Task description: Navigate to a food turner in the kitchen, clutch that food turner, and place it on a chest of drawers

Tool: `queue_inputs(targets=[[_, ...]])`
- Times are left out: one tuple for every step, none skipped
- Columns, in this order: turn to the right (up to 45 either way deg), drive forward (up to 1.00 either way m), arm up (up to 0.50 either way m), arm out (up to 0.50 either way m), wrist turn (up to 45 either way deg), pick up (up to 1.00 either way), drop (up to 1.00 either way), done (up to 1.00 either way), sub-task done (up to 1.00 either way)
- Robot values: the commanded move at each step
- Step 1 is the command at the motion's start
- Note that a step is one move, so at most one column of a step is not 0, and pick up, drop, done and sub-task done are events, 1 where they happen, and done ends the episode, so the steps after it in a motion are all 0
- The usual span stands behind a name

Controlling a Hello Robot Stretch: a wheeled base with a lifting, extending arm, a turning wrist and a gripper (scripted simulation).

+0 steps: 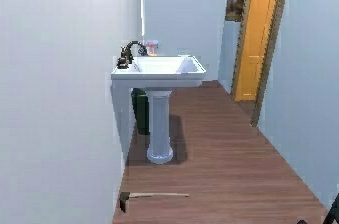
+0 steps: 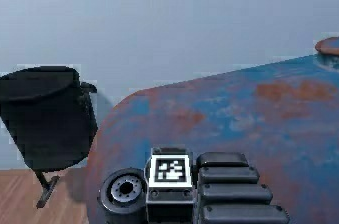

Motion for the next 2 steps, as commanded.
queue_inputs(targets=[[24.0,0.0,0.0,0.0,0.0,0.0,0.0,0.0,0.0],[0.0,1.0,0.0,0.0,0.0,0.0,0.0,0.0,0.0]])
